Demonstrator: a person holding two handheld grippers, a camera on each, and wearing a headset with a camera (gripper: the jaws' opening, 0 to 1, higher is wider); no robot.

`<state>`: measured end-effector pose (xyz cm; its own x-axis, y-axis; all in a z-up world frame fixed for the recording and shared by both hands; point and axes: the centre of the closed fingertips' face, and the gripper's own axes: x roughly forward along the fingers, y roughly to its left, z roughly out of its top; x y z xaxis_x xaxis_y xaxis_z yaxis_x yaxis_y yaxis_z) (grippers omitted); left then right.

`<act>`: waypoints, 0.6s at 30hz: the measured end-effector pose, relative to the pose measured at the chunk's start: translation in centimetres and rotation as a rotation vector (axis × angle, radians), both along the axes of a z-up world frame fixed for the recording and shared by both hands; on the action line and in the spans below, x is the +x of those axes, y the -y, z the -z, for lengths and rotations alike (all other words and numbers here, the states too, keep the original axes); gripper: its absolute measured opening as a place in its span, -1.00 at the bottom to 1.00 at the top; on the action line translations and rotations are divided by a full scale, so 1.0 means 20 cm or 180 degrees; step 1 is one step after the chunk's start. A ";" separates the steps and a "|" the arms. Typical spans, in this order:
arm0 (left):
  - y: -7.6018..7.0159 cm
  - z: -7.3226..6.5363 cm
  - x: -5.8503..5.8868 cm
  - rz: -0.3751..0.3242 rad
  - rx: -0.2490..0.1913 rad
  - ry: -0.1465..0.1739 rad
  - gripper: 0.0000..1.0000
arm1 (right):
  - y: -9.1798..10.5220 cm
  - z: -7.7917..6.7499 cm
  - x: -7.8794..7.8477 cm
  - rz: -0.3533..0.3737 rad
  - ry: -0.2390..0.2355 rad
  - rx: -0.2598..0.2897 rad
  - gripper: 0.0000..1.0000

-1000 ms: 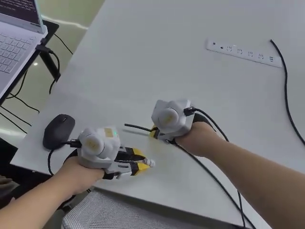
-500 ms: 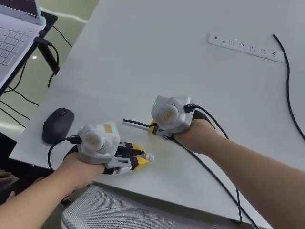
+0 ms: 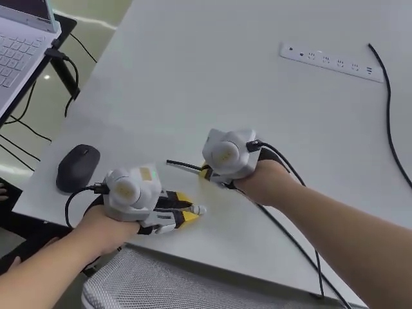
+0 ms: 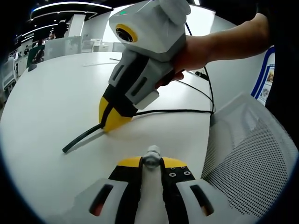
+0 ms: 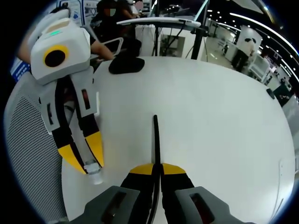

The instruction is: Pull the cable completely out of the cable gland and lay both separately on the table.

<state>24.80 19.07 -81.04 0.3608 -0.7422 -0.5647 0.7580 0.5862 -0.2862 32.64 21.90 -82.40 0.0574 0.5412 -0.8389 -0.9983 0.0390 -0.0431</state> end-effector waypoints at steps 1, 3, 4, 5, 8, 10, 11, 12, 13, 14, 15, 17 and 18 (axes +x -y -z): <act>0.00 0.00 0.00 0.0019 0.0030 0.0023 -0.69 | 0.00 0.00 0.00 0.0001 0.0001 -0.0001 -1.00; 0.00 0.01 -0.01 0.0038 0.0076 0.0030 -0.69 | 0.00 0.00 0.00 0.0006 0.0001 -0.0002 -1.00; 0.00 0.01 -0.01 0.0051 0.0110 0.0019 -0.68 | 0.00 0.00 0.00 0.0008 0.0005 -0.0005 -1.00; 0.00 0.01 -0.02 0.0058 0.0115 0.0019 -0.68 | 0.00 0.00 0.00 0.0006 0.0010 -0.0009 -1.00; 0.01 0.02 -0.02 0.0096 0.0164 0.0049 -0.68 | 0.00 0.00 0.00 -0.0001 0.0020 -0.0018 -1.00; 0.00 0.02 -0.02 0.0119 0.0204 0.0073 -0.68 | 0.00 0.00 0.00 -0.0003 0.0021 -0.0017 -1.00; 0.00 0.02 -0.02 0.0122 0.0211 0.0077 -0.68 | 0.00 0.00 0.00 -0.0001 0.0020 -0.0016 -1.00; 0.00 0.02 -0.02 0.0118 0.0215 0.0074 -0.68 | 0.00 0.00 0.00 0.0002 0.0020 -0.0017 -1.00; 0.00 0.02 -0.02 0.0113 0.0218 0.0077 -0.68 | 0.00 0.00 0.00 0.0002 0.0021 -0.0018 -1.00; 0.00 0.02 -0.02 0.0110 0.0217 0.0076 -0.68 | 0.00 0.00 0.00 -0.0002 0.0024 -0.0020 -1.00; 0.00 0.02 -0.02 0.0109 0.0218 0.0073 -0.68 | 0.00 0.00 0.00 0.0007 0.0019 -0.0024 -1.00; 0.00 0.02 -0.02 0.0102 0.0224 0.0082 -0.66 | 0.00 0.00 0.00 0.0016 0.0017 -0.0028 -1.00; -0.01 0.02 -0.02 0.0094 0.0220 0.0076 -0.65 | 0.00 0.00 0.00 0.0017 0.0018 -0.0028 -1.00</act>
